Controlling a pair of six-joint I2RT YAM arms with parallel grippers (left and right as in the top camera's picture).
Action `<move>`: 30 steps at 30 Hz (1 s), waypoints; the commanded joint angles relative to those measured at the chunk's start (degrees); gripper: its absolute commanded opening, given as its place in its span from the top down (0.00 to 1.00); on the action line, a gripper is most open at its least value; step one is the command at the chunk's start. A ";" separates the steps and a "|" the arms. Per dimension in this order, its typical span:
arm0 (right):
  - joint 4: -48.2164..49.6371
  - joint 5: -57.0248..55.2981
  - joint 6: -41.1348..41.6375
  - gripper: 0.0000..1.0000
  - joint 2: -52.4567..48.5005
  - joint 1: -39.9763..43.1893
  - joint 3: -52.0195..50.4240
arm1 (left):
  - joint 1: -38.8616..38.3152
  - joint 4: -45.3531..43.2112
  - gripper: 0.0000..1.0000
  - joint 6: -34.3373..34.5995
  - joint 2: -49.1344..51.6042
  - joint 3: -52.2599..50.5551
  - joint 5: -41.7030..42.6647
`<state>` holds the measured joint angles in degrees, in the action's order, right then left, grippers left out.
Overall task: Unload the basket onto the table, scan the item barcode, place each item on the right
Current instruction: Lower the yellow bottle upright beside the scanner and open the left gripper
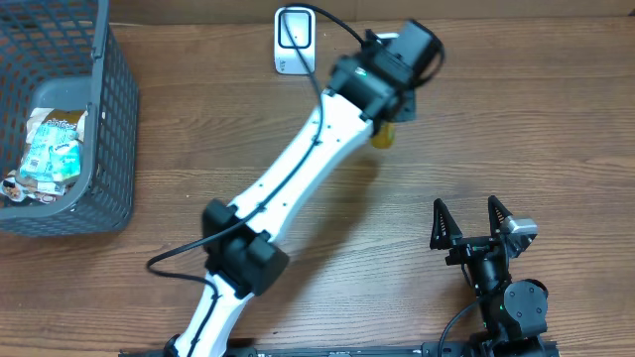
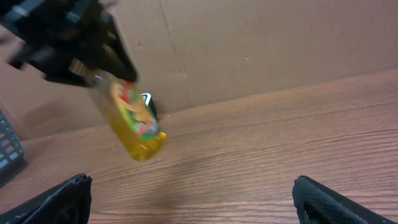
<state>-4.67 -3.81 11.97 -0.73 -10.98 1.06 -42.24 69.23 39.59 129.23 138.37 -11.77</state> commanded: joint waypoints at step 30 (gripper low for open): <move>0.24 0.09 -0.24 0.00 0.57 -0.28 -0.61 | -2.82 -6.23 0.50 2.25 12.85 0.50 -0.98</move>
<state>-4.69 -3.81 11.94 -0.73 -10.98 1.06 -44.93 63.02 41.80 141.67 138.37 -14.55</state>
